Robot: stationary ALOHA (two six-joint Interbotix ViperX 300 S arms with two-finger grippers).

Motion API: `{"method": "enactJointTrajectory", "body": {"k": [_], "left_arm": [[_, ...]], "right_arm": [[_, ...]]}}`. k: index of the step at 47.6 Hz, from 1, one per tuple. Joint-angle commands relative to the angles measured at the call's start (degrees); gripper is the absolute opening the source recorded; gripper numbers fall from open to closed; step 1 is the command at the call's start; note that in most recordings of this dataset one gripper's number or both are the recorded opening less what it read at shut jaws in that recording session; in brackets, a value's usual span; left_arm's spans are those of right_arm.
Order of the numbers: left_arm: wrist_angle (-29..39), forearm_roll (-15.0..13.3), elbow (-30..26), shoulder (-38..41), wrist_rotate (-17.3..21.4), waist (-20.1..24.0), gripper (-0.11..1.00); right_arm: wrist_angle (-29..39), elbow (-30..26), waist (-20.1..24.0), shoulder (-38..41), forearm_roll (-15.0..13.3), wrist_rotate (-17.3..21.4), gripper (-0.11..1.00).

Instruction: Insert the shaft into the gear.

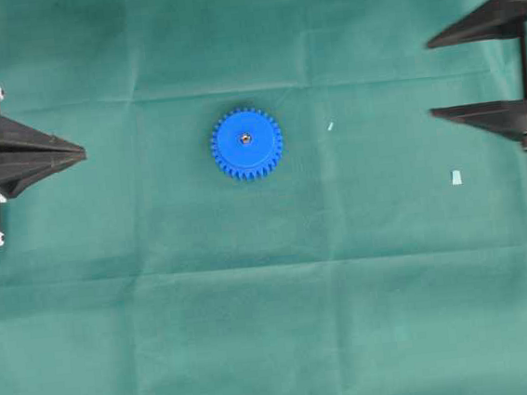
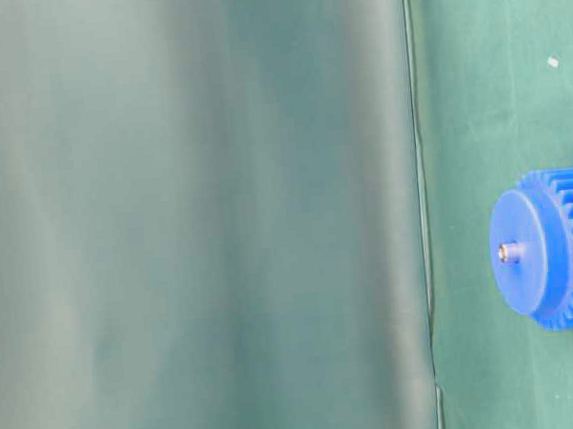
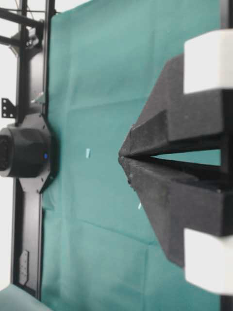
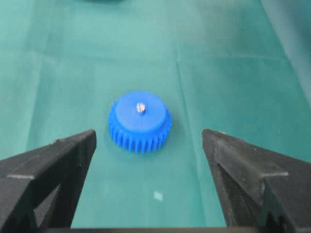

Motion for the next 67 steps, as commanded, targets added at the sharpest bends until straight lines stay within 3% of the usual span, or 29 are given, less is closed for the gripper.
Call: {"method": "enactJointTrajectory", "body": {"k": [1,9,67], "left_arm": [[-0.4,0.2,-1.6,0.3,0.0,-0.1,0.0],[-0.5,0.2,-1.7,0.3,0.1,-0.1,0.0],[-0.4,0.2,-1.7,0.2,0.1,-0.1,0.0]], "right_arm": [[2.5,-0.1,0.1,-3.3,0.1,0.1,0.93],[5.0,1.1,0.0,-6.7,0.1,0.0,0.93],[5.0,1.5,0.0,-5.6,-0.2,-0.1,0.93]]}}
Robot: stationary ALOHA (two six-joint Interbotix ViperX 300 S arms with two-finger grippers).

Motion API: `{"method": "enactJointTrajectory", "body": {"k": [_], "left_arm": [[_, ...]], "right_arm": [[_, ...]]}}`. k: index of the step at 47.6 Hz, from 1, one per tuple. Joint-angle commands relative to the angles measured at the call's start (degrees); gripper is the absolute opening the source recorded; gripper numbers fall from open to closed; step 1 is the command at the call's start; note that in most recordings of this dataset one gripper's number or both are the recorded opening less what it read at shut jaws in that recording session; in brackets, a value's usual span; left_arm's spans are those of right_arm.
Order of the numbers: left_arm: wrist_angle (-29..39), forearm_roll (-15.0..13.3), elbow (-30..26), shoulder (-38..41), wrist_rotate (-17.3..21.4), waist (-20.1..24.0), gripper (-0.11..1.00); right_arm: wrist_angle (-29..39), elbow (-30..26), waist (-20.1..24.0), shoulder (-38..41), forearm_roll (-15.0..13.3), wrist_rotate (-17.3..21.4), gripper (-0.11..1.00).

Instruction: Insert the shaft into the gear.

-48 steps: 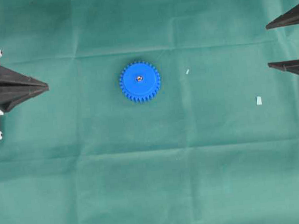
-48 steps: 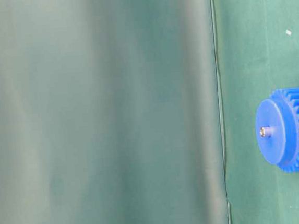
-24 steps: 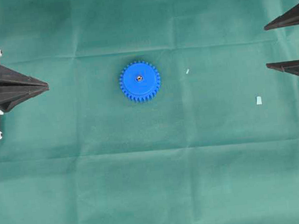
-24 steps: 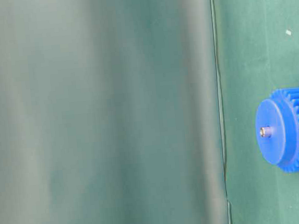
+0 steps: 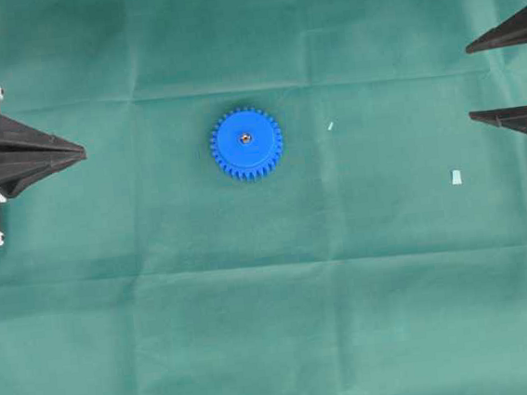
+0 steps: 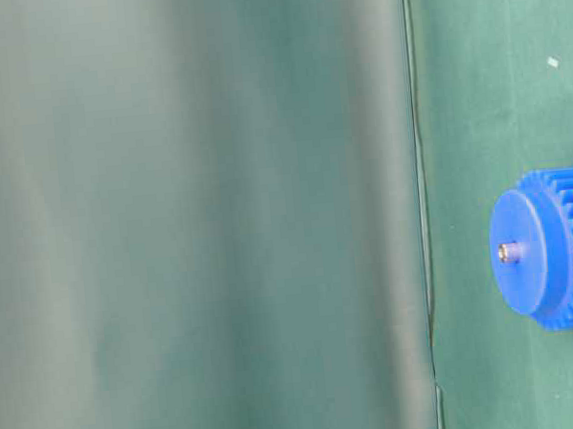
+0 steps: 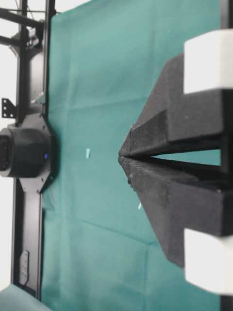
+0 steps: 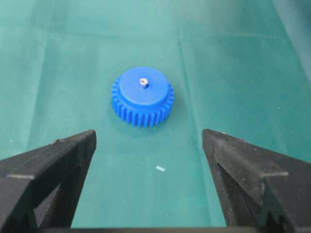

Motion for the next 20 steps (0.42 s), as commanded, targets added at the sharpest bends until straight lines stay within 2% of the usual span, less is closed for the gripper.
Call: {"method": "enactJointTrajectory", "body": {"k": [1,20], "left_arm": [[-0.4,0.1,-1.7,0.2,0.1,-0.1,0.0],[0.4,0.1,-1.6,0.2,0.1,-0.1,0.0]], "right_arm": [[-0.1,-0.6,-0.1,0.4,0.0,-0.1,0.93],[0.0,-0.7,-0.1,0.4,0.0,-0.1,0.93]]}}
